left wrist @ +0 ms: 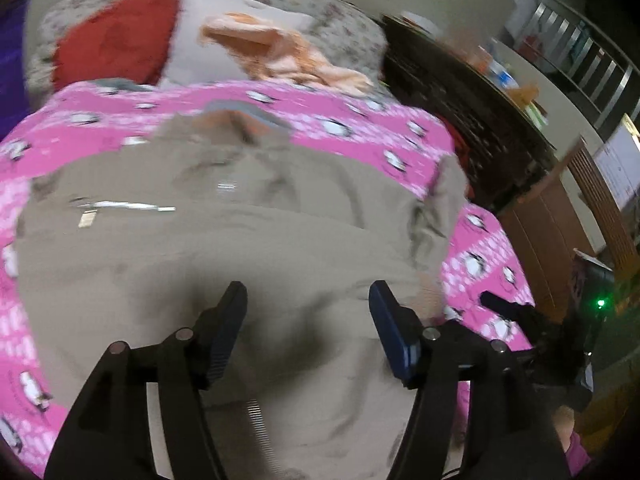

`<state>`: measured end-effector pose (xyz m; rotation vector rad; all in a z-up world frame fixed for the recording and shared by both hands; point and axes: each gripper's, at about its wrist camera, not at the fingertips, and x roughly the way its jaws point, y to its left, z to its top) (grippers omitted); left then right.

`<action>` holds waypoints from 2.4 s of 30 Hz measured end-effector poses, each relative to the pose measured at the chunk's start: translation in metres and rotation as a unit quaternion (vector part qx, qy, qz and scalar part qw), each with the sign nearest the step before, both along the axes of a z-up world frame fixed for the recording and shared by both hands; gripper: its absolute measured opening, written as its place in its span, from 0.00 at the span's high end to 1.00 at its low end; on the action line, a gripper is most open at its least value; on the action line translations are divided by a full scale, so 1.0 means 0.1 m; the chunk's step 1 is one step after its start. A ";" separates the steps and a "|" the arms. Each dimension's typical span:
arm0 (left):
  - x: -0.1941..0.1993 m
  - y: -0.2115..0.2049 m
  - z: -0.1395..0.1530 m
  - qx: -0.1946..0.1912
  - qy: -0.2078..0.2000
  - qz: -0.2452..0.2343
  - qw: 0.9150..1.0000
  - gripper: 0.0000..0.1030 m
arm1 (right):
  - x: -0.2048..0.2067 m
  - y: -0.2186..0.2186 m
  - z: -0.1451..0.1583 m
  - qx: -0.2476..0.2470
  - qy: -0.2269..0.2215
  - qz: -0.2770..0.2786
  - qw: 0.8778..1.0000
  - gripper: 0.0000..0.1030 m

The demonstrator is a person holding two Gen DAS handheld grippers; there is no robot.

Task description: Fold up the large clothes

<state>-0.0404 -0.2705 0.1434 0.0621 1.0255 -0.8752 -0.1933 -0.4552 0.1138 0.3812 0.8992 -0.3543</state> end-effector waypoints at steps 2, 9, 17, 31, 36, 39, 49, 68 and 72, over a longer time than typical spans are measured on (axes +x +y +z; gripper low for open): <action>0.09 0.19 -0.05 0.024 -0.019 0.033 0.999 0.39 | 0.15 0.06 0.02 -0.023 0.003 0.013 1.000 0.00; 0.27 0.66 -0.36 0.104 -0.077 0.124 0.984 0.39 | 0.75 0.29 -0.11 -0.088 0.036 0.102 0.990 0.16; 0.26 0.72 -0.46 0.121 -0.094 0.128 0.980 0.39 | 0.92 0.52 -0.41 -0.136 0.067 0.172 0.973 0.97; 0.21 0.70 -0.56 0.125 -0.087 0.131 0.980 0.39 | 0.61 0.28 -0.04 -0.121 0.009 0.084 0.989 0.44; 0.17 0.68 -0.61 0.125 -0.089 0.135 0.979 0.32 | 0.45 0.43 0.01 -0.065 -0.018 0.121 0.990 0.52; 0.19 0.68 -0.73 0.133 -0.073 0.135 0.979 0.32 | 0.54 0.45 -0.20 -0.070 0.015 0.119 0.990 0.55; 0.16 0.65 -0.76 0.137 -0.041 0.128 0.981 0.32 | 0.47 0.16 -0.38 -0.008 0.038 0.086 0.995 0.44; 0.03 0.37 -0.59 0.113 -0.044 0.095 0.988 0.30 | -0.12 -1.71 -0.12 0.007 0.004 -0.132 0.991 0.32; 0.02 0.33 -0.62 0.116 -0.039 0.092 0.988 0.30 | -0.18 -2.18 -0.22 0.025 0.006 -0.183 0.983 0.32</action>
